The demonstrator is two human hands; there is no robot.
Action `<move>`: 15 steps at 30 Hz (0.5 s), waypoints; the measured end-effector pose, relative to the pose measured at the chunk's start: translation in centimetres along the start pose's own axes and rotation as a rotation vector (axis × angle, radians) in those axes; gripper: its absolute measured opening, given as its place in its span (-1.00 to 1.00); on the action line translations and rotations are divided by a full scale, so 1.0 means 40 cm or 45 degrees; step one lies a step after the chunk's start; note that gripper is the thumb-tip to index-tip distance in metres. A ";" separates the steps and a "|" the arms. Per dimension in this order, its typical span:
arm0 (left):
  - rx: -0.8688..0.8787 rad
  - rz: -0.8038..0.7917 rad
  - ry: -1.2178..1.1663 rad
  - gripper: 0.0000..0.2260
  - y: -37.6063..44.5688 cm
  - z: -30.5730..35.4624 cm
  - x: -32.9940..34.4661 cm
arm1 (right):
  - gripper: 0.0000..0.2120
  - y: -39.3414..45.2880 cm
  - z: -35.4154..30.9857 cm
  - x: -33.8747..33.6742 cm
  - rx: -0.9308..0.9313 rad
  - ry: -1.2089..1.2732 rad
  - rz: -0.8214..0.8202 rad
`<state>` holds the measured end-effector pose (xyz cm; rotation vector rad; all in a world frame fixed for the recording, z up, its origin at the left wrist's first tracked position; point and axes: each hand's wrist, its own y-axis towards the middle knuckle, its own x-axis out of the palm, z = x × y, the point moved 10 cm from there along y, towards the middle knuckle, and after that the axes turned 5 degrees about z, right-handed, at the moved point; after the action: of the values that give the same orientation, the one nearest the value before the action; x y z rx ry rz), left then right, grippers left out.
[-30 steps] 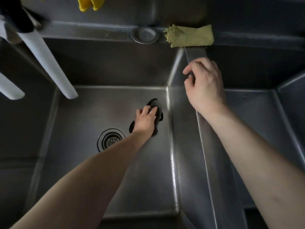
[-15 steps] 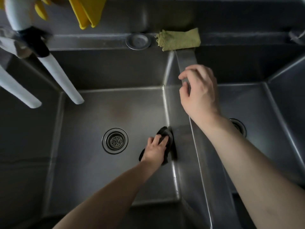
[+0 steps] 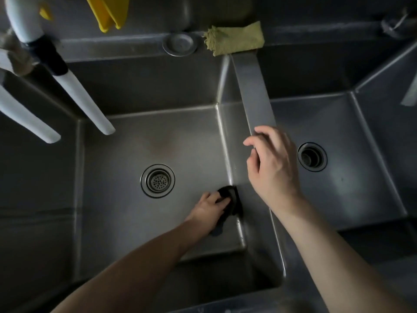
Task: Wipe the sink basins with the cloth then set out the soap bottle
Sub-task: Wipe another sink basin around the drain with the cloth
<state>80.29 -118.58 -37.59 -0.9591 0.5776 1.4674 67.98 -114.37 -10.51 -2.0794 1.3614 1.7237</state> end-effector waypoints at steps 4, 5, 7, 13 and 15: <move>-0.179 0.219 -0.086 -0.65 0.087 -0.063 -0.088 | -0.72 -0.009 -0.004 -0.020 -0.005 -0.008 0.024; -0.246 0.273 -0.106 -0.64 0.117 -0.079 -0.113 | -0.72 -0.018 -0.004 -0.027 -0.002 -0.011 0.032; -0.409 0.328 -0.192 -0.63 0.172 -0.109 -0.142 | -0.72 -0.041 -0.001 -0.039 0.001 -0.023 0.040; -0.560 0.307 -0.410 -0.58 0.191 -0.056 -0.088 | -0.78 -0.110 0.014 -0.061 0.045 -0.046 0.057; -0.530 0.261 -0.387 -0.57 0.162 -0.033 -0.074 | -0.82 -0.113 0.012 -0.063 0.043 -0.041 0.077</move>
<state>74.08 -122.26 -37.01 -0.9861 0.1500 1.9231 70.85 -110.05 -10.52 -2.0040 1.4482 1.7367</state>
